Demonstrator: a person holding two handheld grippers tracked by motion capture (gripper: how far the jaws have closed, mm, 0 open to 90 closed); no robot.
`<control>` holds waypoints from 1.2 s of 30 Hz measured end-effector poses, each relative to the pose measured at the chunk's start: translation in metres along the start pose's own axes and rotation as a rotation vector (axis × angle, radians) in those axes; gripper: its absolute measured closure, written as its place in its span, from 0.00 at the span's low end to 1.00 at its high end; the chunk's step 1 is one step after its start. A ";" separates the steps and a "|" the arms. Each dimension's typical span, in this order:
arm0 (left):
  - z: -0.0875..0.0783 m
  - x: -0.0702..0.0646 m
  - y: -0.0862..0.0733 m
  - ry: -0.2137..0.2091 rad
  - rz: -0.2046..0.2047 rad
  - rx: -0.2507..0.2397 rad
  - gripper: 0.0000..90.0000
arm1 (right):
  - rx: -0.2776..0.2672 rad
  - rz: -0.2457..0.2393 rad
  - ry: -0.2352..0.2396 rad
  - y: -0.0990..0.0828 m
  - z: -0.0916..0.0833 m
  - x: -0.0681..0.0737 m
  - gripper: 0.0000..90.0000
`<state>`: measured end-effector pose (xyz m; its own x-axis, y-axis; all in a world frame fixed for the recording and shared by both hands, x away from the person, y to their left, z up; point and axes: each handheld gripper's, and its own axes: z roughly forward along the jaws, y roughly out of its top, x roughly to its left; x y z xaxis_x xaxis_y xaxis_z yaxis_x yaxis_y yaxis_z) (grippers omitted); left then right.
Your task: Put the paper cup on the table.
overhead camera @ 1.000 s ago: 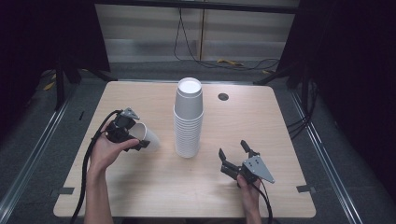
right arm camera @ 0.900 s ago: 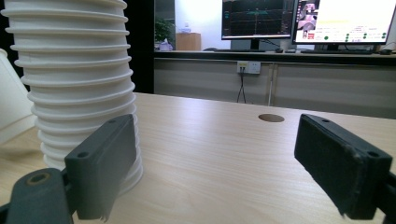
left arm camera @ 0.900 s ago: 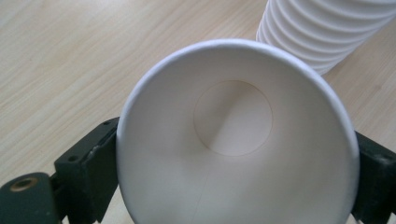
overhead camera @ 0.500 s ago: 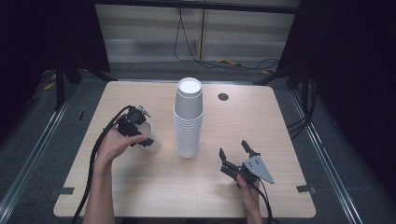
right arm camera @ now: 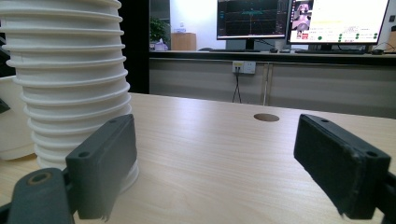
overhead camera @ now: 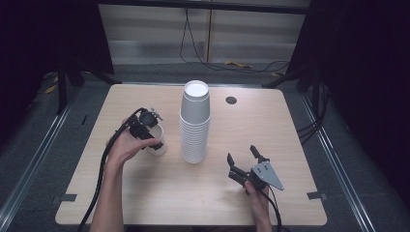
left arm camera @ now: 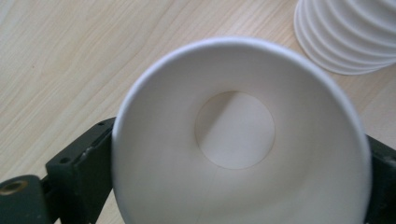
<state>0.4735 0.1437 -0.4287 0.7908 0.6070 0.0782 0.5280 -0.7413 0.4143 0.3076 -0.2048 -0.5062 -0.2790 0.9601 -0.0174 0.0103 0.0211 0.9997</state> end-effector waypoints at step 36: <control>0.031 0.001 -0.070 -0.015 -0.186 -0.297 0.17 | 0.005 -0.001 0.006 0.000 0.001 0.000 0.15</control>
<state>0.4470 0.1877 -0.4859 0.6950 0.7181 -0.0354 0.5522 -0.5016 0.6659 0.3082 -0.2048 -0.5059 -0.2846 0.9585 -0.0186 0.0150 0.0239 0.9996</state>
